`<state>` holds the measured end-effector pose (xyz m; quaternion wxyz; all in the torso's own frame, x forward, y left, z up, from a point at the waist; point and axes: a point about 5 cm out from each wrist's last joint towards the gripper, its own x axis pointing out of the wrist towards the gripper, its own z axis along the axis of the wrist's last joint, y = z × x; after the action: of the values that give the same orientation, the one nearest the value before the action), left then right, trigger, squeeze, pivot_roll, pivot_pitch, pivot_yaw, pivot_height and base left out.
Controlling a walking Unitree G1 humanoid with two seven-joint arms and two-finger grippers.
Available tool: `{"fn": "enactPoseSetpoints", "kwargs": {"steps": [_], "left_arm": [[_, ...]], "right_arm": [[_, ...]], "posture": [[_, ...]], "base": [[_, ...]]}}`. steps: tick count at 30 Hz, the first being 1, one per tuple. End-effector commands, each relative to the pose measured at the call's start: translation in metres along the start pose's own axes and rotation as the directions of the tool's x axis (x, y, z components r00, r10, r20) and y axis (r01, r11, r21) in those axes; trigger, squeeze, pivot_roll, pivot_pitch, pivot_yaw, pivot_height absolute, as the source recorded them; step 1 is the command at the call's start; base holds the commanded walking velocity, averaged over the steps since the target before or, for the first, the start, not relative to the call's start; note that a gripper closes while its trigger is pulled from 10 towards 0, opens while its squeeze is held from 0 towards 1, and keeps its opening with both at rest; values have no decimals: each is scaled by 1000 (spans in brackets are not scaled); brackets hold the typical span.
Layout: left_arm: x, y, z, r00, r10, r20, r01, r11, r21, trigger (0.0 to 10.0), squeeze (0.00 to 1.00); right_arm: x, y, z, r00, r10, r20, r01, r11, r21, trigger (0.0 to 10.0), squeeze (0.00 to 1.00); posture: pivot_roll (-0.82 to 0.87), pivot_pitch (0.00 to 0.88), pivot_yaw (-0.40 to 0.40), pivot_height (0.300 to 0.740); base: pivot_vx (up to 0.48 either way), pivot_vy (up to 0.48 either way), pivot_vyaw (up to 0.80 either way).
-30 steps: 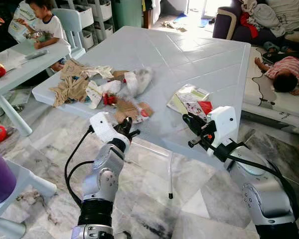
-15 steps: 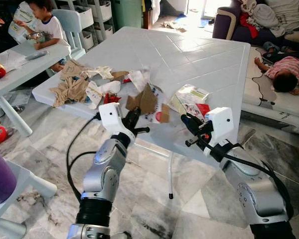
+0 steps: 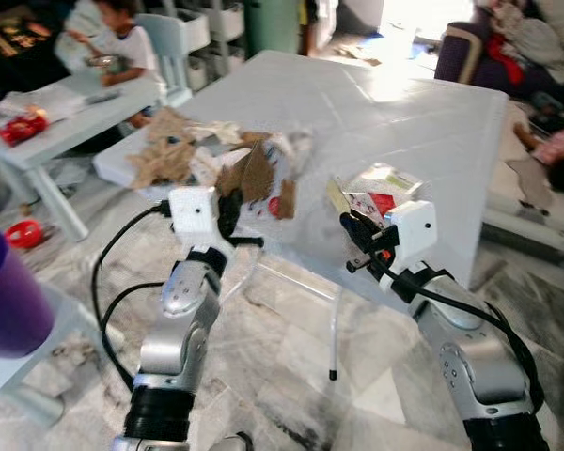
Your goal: Picking trash to rubbish bin
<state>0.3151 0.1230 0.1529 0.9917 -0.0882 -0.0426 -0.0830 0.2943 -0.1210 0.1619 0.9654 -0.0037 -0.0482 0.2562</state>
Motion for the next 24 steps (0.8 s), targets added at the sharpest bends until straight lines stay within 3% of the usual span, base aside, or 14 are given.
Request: {"fn": "enactPoseSetpoints", "kwargs": {"steps": [1, 24], "left_arm": [[1, -7, 9, 999, -21, 34, 20, 1000, 9, 0, 0], [6, -5, 8, 1000, 11, 12, -11, 1000, -3, 0, 0]], "right_arm": [[2, 0, 0, 1000, 5, -2, -5, 1000, -12, 0, 0], [1, -2, -2, 1000, -5, -1, 5, 1000, -17, 0, 0]], "posture": [[-74, 34, 29, 740], [-85, 45, 29, 740]], "base": [[0, 0, 800], [0, 0, 800]]}}
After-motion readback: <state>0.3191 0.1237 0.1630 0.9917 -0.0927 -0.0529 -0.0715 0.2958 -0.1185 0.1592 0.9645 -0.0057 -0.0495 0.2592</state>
